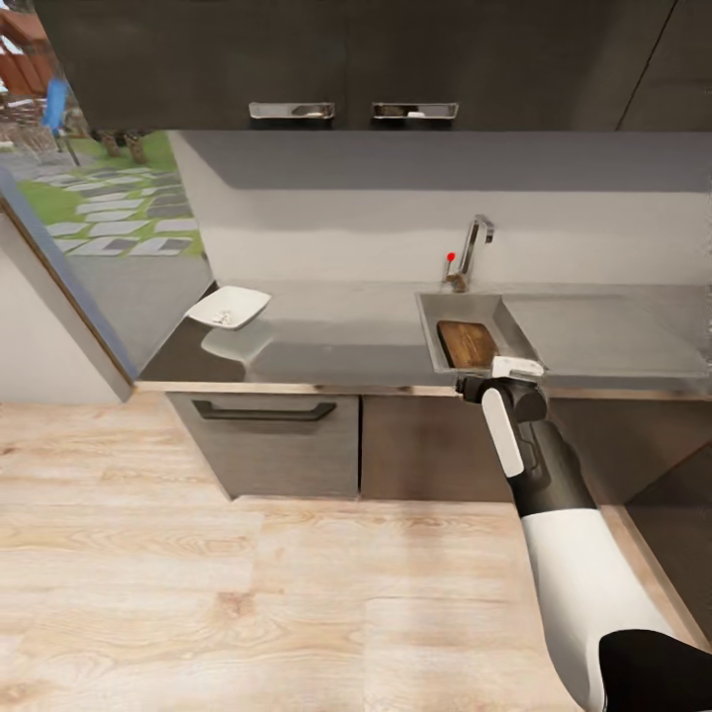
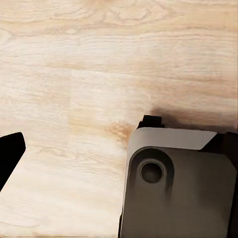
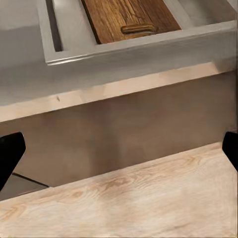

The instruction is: In the kitchen, take the Vidalia onion out of the sink, dice it on the chopping board with the paring knife, put the diced onion into the bowl on the countertop, then place both the paring knife and the chopping board into the sink.

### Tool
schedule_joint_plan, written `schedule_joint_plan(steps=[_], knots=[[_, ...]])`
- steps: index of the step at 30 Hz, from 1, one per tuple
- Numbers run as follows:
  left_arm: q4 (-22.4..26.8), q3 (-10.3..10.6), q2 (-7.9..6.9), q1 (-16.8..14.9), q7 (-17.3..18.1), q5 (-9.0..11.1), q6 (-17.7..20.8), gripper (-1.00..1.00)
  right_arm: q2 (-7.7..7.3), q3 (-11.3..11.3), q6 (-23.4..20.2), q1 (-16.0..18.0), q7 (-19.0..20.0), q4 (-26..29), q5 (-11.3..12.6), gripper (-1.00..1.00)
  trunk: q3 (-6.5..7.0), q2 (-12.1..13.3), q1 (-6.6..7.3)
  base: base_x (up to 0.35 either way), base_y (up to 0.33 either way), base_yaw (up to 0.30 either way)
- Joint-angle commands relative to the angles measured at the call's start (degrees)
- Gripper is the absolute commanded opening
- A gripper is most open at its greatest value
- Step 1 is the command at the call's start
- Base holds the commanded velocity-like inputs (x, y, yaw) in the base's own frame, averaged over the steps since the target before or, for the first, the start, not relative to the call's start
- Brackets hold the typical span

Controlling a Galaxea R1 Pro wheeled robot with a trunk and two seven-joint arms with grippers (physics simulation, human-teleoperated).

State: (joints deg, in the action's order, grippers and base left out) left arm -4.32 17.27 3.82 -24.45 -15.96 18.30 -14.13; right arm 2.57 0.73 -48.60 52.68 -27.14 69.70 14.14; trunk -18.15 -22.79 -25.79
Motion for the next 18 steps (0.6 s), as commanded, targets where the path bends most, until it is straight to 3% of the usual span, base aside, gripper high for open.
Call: schedule_joint_plan(steps=[1,6,10,14,16,17,18], knots=[[-0.2,0.5,0.04,-0.1,0.0,0.4,-0.4,1.00,-0.01,0.1,0.0,0.1,-0.6,-0.8,0.6,1.00,-0.10,-0.1,0.00,-0.339,0.000,0.000],[-0.2,0.5,0.04,-0.1,0.0,0.4,-0.4,1.00,-0.22,0.1,1.2,0.1,0.9,-7.2,0.5,1.00,-0.10,-0.1,0.00,-0.330,0.000,0.000],[-0.2,0.5,0.01,-0.1,0.0,0.4,-0.4,1.00,-1.51,0.1,8.7,0.1,3.7,-16.3,-0.6,1.00,-0.10,-0.1,0.00,-0.162,0.000,0.000],[-0.2,0.5,-0.03,-0.1,0.0,0.4,-0.4,1.00,-2.17,0.2,17.0,0.1,8.8,-28.4,-5.1,1.00,-0.10,-0.1,0.00,-0.024,0.000,0.000],[-0.2,0.5,-0.04,-0.1,0.0,0.4,-0.4,1.00,-2.21,0.4,23.7,0.1,12.5,-37.7,-9.5,1.00,-0.10,-0.1,0.00,-0.007,0.000,0.000],[-0.2,0.5,-0.04,-0.1,0.0,0.4,-0.4,1.00,-2.21,0.4,28.5,0.1,14.3,-43.5,-12.1,1.00,-0.10,-0.1,0.00,-0.004,0.000,0.000],[-0.1,0.5,-0.06,-0.1,0.1,0.4,-0.5,1.00,-2.21,0.5,40.1,0.1,17.3,-55.5,-17.0,1.00,-0.10,-0.1,0.00,-0.001,0.000,0.000]])
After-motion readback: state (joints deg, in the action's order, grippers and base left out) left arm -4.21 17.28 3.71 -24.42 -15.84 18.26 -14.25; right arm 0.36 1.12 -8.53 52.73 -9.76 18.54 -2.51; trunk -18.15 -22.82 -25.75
